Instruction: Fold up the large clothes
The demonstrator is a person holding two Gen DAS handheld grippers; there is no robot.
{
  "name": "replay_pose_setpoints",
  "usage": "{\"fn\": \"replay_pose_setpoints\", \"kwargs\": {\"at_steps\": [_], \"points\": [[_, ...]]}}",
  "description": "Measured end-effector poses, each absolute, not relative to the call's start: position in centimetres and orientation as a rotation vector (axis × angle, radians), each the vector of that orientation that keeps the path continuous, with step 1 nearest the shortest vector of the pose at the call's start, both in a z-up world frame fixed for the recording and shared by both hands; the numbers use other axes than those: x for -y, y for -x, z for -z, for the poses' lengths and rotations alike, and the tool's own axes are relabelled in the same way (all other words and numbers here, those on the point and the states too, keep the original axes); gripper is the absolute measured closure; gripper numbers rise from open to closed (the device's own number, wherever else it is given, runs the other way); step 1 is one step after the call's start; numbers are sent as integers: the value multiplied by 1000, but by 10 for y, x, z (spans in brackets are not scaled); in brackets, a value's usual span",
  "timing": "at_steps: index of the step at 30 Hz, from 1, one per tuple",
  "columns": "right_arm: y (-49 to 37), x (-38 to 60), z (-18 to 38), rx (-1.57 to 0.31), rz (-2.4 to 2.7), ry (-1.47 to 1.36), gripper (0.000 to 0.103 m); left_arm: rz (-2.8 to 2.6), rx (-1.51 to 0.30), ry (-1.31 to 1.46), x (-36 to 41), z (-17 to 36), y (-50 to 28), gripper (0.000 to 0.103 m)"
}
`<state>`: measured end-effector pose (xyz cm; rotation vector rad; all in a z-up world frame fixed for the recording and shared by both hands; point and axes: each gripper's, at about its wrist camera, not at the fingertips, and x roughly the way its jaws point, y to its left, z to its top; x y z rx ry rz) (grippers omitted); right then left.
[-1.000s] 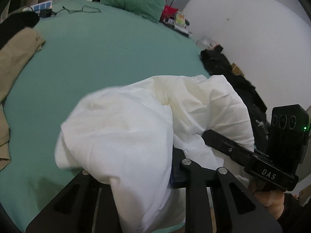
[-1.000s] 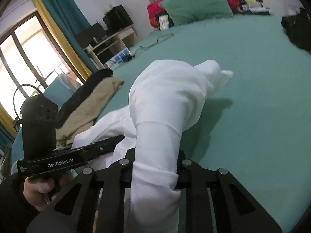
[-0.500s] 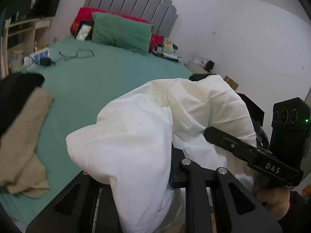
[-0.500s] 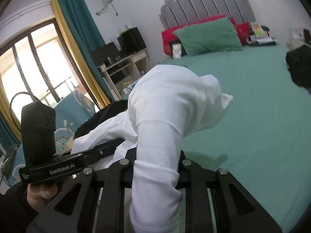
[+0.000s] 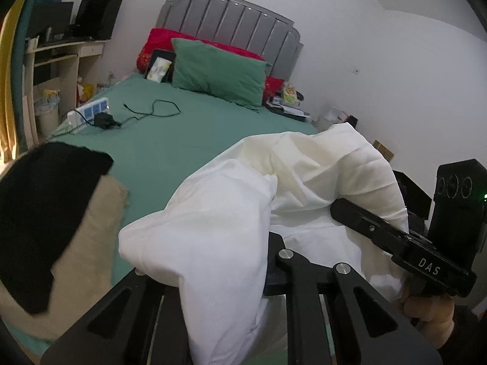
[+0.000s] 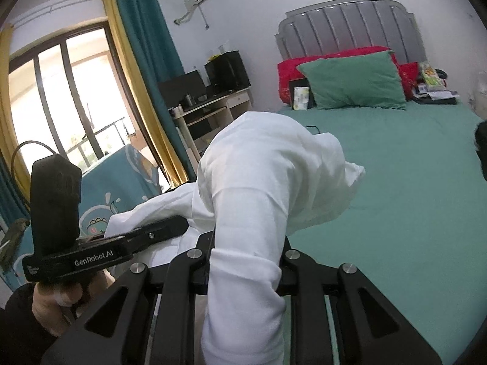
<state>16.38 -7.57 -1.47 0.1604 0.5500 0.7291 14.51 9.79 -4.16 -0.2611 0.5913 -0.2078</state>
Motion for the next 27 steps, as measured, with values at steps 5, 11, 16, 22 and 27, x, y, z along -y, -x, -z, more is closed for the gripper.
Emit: {"fn": "replay_pose_setpoints", "kwargs": {"at_steps": [5, 11, 16, 22, 27], "points": [[-188, 44, 24, -561, -749, -148, 83, 185, -603, 250, -128, 51, -170, 88], [-219, 20, 52, -576, -797, -228, 83, 141, -613, 282, -169, 68, -206, 89], [-246, 9, 94, -648, -790, -293, 83, 135, -637, 311, -189, 102, -238, 89], [-271, 8, 155, -783, -763, -369, 83, 121, -792, 273, -191, 165, -275, 88], [-279, 12, 188, -888, -671, -357, 77, 97, -900, 253, -185, 192, -286, 70]]}}
